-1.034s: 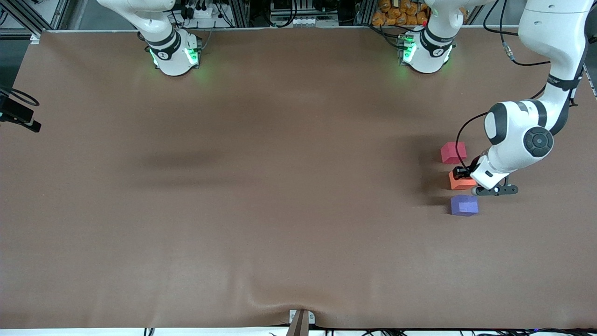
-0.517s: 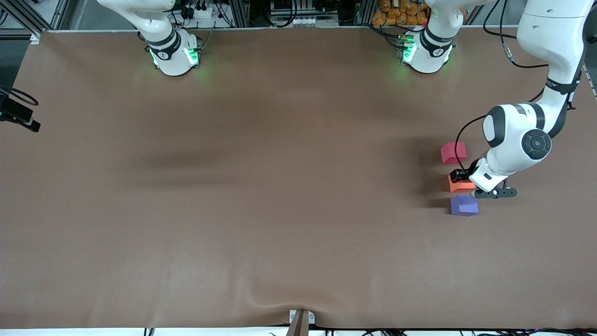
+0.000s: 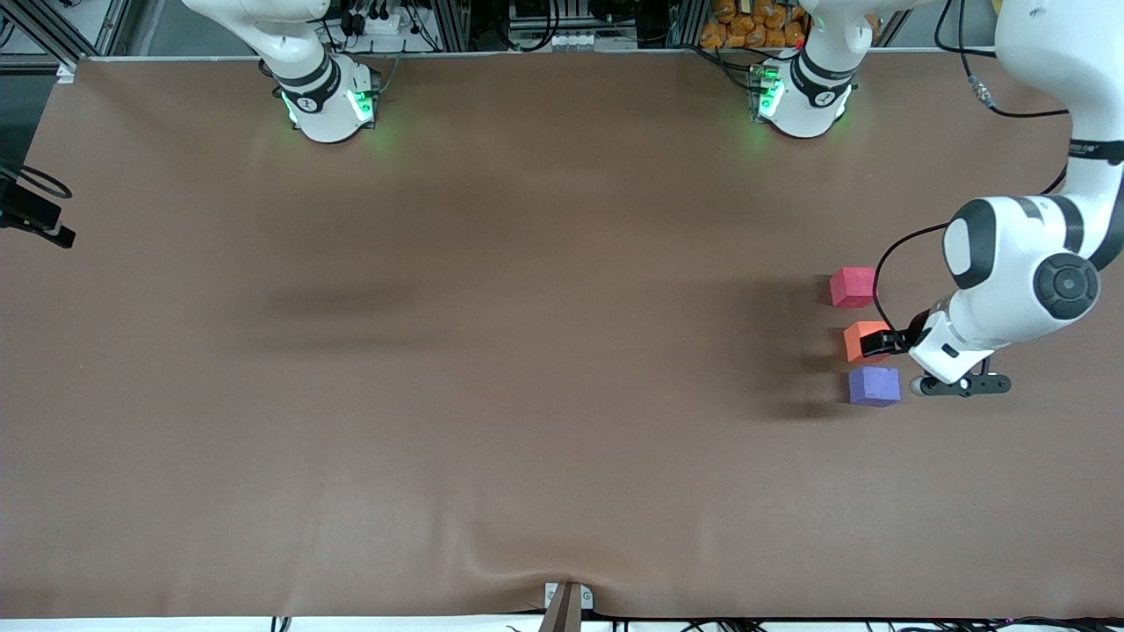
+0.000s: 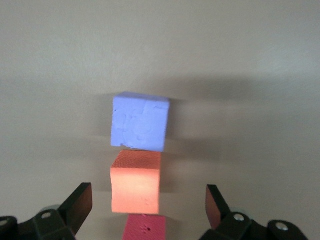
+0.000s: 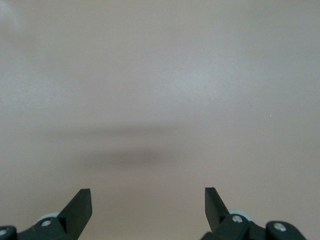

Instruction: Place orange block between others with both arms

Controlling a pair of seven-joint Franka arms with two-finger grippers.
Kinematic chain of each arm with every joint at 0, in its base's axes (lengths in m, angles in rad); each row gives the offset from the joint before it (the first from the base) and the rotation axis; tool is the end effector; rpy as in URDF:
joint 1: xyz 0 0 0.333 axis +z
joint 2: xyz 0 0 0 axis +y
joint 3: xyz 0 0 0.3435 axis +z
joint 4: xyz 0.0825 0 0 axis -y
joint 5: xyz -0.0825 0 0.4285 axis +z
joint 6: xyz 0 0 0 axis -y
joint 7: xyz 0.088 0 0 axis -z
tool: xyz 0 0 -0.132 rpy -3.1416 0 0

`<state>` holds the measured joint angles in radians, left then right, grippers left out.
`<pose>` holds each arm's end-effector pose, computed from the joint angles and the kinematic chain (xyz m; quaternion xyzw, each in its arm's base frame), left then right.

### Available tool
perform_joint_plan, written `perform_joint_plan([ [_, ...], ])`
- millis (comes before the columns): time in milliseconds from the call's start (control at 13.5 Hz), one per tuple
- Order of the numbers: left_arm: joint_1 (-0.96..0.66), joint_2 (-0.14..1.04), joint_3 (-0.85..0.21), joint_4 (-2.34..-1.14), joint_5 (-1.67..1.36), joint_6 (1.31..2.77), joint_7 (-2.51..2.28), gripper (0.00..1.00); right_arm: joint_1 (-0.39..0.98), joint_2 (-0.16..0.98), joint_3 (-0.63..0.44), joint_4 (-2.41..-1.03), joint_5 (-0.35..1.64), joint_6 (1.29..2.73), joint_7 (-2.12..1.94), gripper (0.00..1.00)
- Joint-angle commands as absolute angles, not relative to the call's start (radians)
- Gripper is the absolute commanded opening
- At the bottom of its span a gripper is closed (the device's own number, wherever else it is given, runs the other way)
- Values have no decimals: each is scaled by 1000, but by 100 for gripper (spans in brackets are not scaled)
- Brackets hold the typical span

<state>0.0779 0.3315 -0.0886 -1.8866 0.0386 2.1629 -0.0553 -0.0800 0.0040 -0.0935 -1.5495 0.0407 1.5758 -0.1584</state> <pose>0.6620 -0.0025 0.3025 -0.9996 -0.0131 0.0268 0.0021 0.5937 -0.0985 0.6362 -0.9997 0.0074 -0.0143 0.0180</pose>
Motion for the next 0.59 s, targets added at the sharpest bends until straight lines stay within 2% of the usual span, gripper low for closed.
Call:
perform_joint_plan([
  [0, 83, 318, -101, -1810, 48, 2088, -78, 100, -95, -5, -83, -1545, 44, 1569, -156, 100],
  [295, 83, 313, -115, -1744, 57, 2074, -75, 100, -95, -5, -83, -1545, 44, 1568, -156, 100],
  [517, 68, 298, -124, -1651, 57, 1972, -77, 100, -95, -5, -83, -1545, 44, 1568, -156, 100],
])
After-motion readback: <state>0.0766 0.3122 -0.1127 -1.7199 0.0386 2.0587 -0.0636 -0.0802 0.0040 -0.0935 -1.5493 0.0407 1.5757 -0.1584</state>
